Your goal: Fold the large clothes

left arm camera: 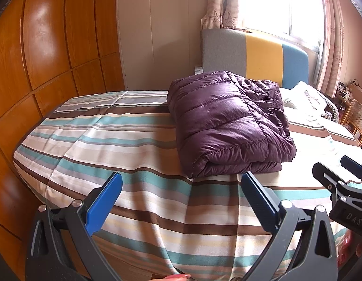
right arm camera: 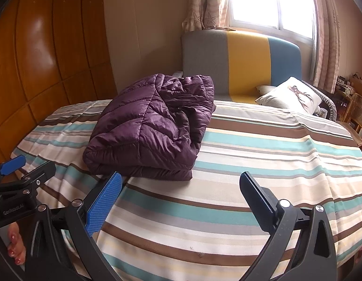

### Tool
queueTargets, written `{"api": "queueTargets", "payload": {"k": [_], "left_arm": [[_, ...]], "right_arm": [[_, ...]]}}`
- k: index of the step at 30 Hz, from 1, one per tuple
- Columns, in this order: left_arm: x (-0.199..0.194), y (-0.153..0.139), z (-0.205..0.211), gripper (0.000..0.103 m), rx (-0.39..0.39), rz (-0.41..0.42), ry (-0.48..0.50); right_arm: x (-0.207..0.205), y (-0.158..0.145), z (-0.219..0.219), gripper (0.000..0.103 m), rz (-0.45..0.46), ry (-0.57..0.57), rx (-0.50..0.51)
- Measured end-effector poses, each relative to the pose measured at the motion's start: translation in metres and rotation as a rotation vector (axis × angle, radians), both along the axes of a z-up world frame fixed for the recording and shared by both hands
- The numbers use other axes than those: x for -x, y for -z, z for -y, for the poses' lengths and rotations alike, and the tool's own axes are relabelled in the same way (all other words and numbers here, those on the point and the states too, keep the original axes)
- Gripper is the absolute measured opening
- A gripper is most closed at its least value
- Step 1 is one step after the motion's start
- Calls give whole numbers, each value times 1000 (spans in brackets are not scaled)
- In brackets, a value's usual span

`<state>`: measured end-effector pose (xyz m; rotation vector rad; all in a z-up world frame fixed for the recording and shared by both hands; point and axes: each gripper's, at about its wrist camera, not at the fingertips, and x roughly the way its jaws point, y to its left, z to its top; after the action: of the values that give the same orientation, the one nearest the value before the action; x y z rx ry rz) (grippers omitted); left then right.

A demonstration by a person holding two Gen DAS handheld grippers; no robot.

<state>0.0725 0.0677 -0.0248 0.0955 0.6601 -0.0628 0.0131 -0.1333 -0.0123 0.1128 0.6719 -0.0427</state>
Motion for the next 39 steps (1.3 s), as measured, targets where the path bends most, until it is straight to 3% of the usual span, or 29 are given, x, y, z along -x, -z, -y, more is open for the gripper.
{"api": "queueTargets", "payload": {"k": [39], "left_arm": [[0, 4, 1, 101, 31, -27, 31]], "right_arm": [[0, 3, -1, 100, -7, -2, -3]]}}
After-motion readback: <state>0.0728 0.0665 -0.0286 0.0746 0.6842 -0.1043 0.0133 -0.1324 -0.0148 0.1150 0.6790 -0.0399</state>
